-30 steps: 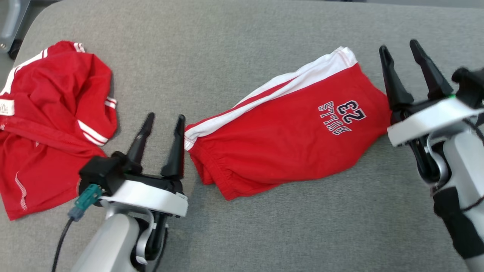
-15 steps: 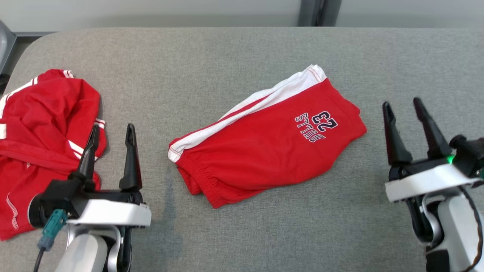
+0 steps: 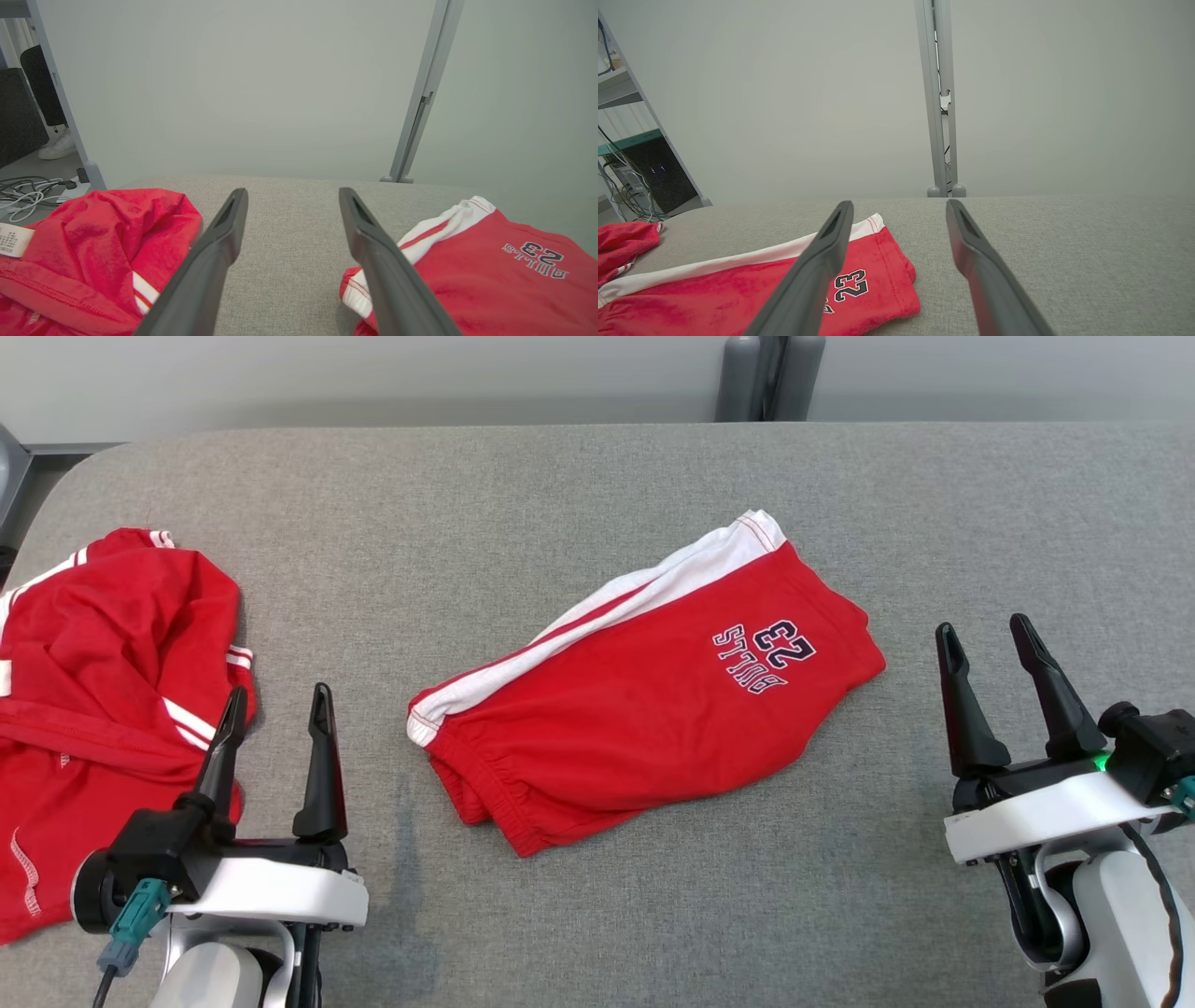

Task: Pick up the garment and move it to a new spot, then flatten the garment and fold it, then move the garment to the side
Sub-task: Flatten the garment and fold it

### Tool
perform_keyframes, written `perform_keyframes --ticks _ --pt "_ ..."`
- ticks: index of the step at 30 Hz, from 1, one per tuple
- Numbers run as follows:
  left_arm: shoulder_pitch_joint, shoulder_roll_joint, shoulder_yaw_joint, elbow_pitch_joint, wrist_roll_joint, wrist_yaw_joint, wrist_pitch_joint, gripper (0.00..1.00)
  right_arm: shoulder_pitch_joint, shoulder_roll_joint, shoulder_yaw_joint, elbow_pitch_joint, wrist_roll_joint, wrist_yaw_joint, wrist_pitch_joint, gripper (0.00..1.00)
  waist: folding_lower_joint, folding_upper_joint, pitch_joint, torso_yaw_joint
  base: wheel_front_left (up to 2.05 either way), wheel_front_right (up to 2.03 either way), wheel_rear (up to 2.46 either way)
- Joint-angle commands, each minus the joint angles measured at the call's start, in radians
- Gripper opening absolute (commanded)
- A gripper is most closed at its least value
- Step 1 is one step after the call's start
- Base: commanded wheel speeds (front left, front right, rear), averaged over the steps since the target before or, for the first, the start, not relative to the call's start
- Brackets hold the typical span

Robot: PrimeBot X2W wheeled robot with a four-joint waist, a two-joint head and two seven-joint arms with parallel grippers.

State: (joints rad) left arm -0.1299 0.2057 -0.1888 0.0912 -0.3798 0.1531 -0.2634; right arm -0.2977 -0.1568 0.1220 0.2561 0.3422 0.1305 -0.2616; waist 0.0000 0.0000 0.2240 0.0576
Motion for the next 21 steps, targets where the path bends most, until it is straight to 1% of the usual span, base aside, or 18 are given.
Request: perform_keyframes --ticks 1,7,11,15,21 --pt "-0.008 0.003 0.007 0.003 0.004 -0.002 -0.001 1.0 0.002 -0.001 -0.004 0.001 -0.005 0.0 -0.005 1.0 0.0 0.0 0.001 0.0 0.0 0.0 0.0" --pt "-0.022 -0.004 0.011 0.012 0.007 -0.011 -0.002 1.0 -0.02 -0.006 -0.011 0.008 0.002 0.0 -0.005 1.0 0.0 0.0 0.013 0.005 0.0 0.0 0.0" --pt "-0.045 -0.014 0.001 0.009 0.011 -0.02 -0.002 1.0 -0.063 -0.023 -0.027 0.044 0.005 0.0 -0.005 1.0 0.0 0.0 0.042 0.024 0.0 0.0 0.0" --pt "-0.081 -0.027 -0.008 0.006 0.019 -0.035 -0.002 1.0 -0.132 -0.041 -0.017 0.134 0.0 0.0 -0.004 1.0 0.0 0.0 0.084 0.052 0.0 0.0 0.0" --pt "-0.13 -0.055 -0.013 0.019 0.028 -0.06 -0.001 1.0 -0.248 -0.066 0.049 0.314 0.01 0.0 0.02 1.0 0.0 0.0 0.141 0.098 0.0 0.0 0.0"
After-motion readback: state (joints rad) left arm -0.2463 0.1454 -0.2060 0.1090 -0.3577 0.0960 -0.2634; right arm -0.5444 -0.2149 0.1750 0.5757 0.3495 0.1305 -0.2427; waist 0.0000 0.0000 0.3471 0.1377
